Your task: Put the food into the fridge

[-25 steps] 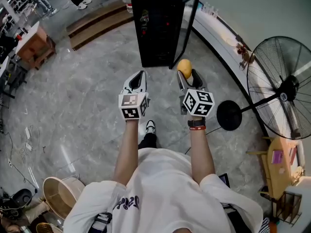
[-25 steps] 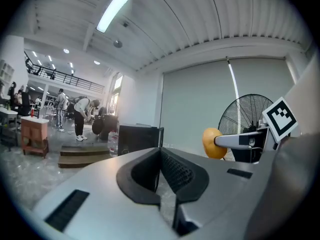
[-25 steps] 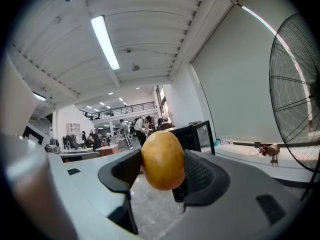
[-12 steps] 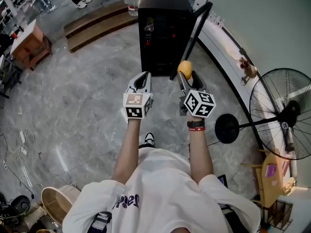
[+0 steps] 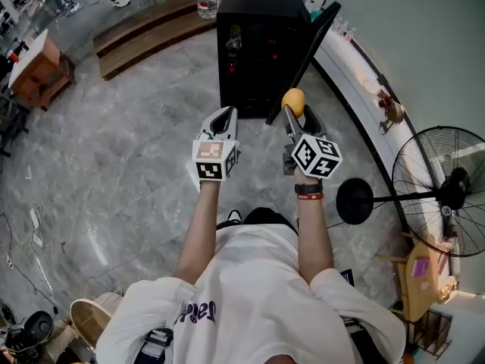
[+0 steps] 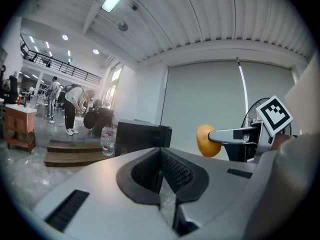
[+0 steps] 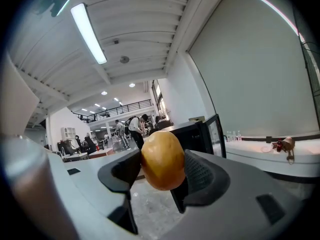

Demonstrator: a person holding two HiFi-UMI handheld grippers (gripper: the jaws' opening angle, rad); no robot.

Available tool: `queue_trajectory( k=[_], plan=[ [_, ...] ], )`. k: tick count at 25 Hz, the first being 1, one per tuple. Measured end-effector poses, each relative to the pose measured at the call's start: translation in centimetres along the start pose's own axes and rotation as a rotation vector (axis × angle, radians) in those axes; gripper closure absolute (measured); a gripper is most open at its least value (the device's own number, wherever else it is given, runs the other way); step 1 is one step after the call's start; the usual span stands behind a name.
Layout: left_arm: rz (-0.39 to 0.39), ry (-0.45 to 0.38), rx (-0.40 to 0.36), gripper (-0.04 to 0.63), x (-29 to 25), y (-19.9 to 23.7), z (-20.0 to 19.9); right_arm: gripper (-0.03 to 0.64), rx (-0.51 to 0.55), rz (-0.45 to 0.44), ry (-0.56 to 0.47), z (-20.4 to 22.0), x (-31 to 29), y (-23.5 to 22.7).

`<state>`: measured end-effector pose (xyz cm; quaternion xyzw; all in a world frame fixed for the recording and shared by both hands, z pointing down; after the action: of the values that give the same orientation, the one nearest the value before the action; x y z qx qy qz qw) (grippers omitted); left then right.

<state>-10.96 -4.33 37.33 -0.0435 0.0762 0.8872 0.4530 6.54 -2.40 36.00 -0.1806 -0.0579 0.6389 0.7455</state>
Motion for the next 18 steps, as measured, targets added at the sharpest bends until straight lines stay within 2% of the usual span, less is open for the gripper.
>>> queue_trajectory(
  k=[12,18],
  plan=[
    [0.012,0.008,0.02,0.577,-8.5,0.5,0.6,0.331,0.0,-0.02,0.015,0.2,-6.7,-4.7],
    [-0.052,0.041,-0.002,0.577,-14.5,2.3,1.7,0.331,-0.002,-0.056,0.059,0.7,-13.2,-7.5]
  ],
)
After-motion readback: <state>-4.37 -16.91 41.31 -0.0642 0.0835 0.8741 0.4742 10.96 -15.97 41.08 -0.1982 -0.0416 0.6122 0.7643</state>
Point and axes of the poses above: the fingertips, and each gripper's own axes: x backward along the fingers, y to its left, z out of its underside, the point moved 1 cm from there along x, backward along the fingers, and after that the axes turned 3 degrees about -x, right-handed, at the moved point
